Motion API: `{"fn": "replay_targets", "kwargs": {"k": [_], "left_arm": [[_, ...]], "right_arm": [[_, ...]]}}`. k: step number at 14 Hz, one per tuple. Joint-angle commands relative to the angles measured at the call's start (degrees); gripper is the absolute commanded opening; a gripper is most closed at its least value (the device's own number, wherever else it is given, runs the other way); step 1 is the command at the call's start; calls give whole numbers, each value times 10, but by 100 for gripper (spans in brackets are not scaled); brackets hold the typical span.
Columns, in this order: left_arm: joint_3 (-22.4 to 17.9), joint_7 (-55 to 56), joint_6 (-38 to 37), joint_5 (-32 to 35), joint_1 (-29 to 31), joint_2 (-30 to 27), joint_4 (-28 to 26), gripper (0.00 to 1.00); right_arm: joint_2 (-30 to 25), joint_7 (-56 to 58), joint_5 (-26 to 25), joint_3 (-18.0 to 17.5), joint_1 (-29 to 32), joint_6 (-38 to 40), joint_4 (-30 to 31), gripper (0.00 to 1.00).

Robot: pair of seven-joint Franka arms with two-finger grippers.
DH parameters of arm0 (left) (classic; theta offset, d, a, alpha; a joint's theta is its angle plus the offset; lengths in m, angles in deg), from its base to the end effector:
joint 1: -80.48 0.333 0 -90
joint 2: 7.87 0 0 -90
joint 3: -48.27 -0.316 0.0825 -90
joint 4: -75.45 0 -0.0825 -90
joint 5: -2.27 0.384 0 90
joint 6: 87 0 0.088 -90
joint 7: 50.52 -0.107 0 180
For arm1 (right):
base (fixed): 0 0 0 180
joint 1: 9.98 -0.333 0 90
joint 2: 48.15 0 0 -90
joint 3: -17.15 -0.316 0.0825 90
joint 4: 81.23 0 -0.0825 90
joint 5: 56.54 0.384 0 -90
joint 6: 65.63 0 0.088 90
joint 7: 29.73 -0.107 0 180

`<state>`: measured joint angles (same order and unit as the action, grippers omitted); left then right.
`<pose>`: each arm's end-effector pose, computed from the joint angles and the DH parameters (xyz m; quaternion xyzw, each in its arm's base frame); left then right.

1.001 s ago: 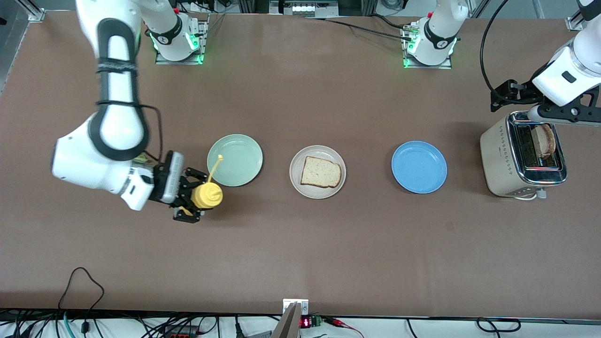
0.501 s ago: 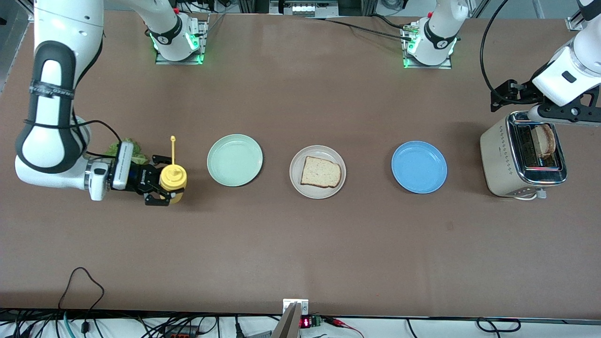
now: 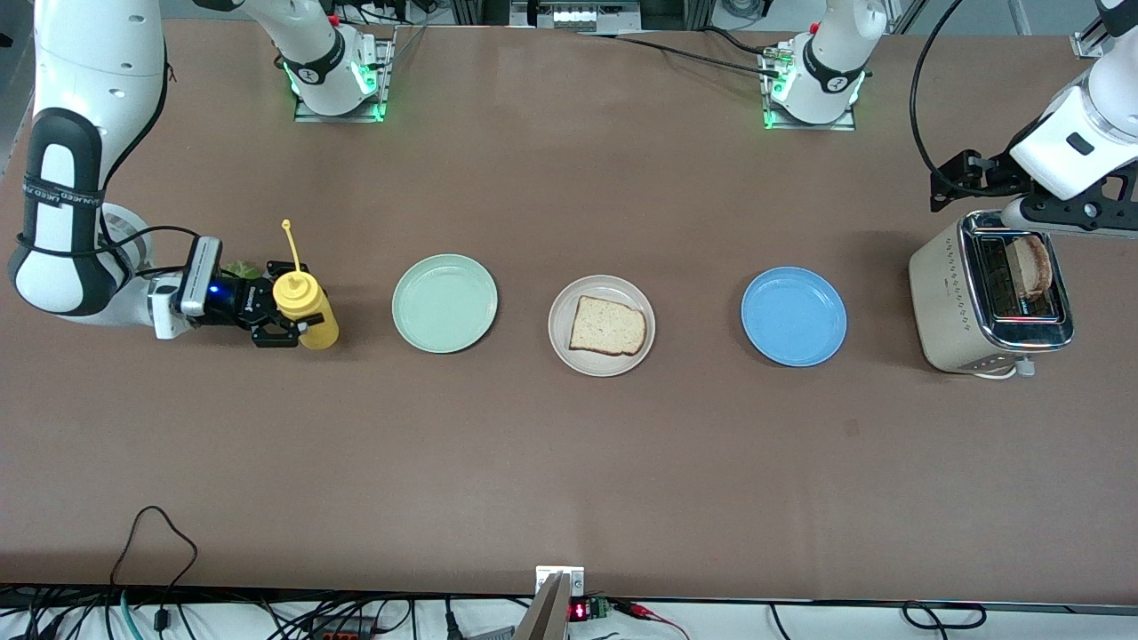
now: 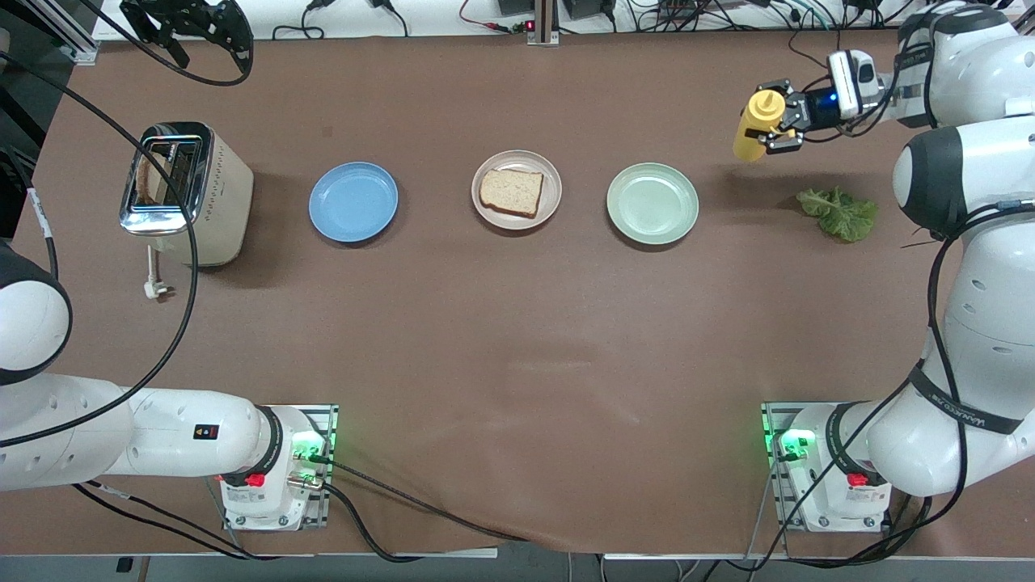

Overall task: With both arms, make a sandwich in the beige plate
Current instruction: 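Set the mustard bottle upright on the table and open the right gripper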

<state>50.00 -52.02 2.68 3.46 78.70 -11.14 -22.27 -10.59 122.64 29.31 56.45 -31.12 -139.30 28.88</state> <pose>0.5315 -0.0308 0.5917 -0.9981 0.0440 0.0414 0.0120 0.5729 -0.0257 0.2245 -0.5068 -0.5895 -0.4635 0.4252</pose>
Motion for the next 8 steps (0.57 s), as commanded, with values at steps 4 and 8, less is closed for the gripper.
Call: {"fn": "replay_targets", "kwargs": {"k": [4,8], "left_arm": [[3,-6,-9,-7,4,0,10,100],[3,-5,-9,-7,3,0,10,100]], "right_arm": [[66,14,38,-75,78,64,23,0],[95,9,37,-121,122,65,23,0]]}}
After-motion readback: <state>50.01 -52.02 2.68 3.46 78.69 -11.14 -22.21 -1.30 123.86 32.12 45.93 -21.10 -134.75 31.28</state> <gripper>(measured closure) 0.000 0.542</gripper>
